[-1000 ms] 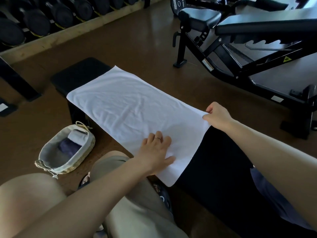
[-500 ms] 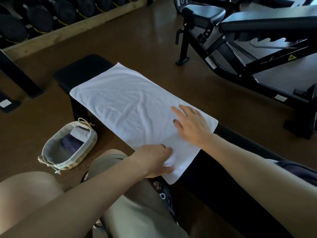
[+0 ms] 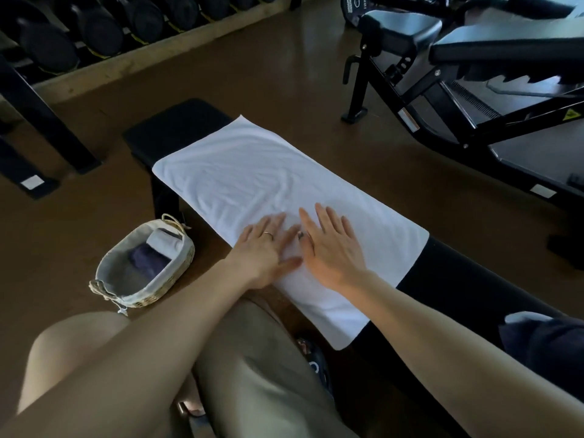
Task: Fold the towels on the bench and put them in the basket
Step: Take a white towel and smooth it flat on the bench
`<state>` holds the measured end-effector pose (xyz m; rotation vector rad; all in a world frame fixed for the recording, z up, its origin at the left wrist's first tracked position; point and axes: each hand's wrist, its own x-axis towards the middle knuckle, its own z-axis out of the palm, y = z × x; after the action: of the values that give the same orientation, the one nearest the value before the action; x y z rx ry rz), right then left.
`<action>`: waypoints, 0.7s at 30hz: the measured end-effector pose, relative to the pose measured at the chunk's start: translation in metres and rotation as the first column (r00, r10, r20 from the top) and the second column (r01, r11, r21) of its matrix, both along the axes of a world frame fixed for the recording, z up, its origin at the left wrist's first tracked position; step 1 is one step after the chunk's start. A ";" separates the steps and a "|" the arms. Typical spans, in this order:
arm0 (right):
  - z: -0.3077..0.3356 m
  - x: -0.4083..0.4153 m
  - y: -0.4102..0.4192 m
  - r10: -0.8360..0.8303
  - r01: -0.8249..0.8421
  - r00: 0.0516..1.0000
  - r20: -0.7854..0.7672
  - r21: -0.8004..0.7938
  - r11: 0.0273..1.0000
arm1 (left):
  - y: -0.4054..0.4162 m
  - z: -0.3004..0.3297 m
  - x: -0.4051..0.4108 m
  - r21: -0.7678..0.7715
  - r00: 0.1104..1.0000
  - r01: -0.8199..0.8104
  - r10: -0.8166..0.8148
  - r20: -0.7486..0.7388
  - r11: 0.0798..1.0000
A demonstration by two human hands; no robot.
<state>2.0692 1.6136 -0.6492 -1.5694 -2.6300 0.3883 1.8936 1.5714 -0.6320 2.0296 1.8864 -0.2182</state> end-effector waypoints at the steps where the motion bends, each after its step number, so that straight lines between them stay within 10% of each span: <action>1: -0.004 0.004 -0.001 -0.007 0.007 0.999 0.038 0.002 1.000 | 0.002 -0.002 -0.014 -0.007 1.000 -0.029 0.029 -0.001 1.000; 7: -0.007 -0.001 0.002 -0.020 0.019 0.995 0.095 0.013 1.000 | 0.021 0.001 -0.079 0.012 0.967 -0.251 0.252 -0.042 0.968; 12: -0.009 -0.043 0.010 0.057 -0.057 0.997 0.048 0.002 0.998 | 0.033 -0.001 -0.073 0.139 0.999 -0.028 0.033 -0.038 0.990; 21: 0.001 -0.088 0.058 0.064 -0.065 0.998 0.005 0.087 0.994 | 0.065 -0.010 -0.111 0.161 0.986 -0.167 0.166 0.024 0.973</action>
<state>1.9816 1.6717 -0.6485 -1.4638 -2.6658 0.2711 1.7829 1.6363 -0.6416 1.9536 2.1168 -0.0105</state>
